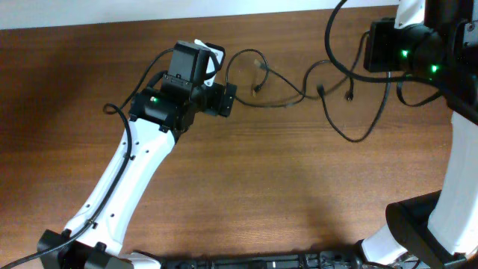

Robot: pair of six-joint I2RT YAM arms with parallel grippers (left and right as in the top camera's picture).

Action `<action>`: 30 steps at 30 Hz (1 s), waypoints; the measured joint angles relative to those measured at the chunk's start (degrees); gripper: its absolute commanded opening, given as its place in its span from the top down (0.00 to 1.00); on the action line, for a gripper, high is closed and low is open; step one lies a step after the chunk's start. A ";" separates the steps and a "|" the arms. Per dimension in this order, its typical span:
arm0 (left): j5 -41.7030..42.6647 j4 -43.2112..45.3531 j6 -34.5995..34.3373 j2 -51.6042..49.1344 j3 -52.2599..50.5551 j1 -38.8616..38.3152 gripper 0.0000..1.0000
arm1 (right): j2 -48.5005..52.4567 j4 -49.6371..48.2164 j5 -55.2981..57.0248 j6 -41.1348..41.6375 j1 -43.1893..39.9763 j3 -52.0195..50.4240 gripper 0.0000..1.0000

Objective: Untangle cables

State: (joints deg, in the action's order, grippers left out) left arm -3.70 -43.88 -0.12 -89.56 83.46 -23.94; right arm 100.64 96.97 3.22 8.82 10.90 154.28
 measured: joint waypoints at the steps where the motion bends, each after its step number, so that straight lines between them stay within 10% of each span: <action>1: 0.00 -0.04 0.02 0.00 0.00 0.00 0.01 | 0.00 0.00 0.02 0.04 0.00 -0.46 0.96; 30: 0.00 -0.04 0.02 0.00 0.00 0.00 0.01 | 0.55 -22.95 30.32 0.26 -11.23 -1.46 0.96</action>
State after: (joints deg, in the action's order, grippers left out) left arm -3.70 -43.92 -0.10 -89.56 83.46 -23.94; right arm 101.19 74.02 33.54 9.08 -0.34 152.81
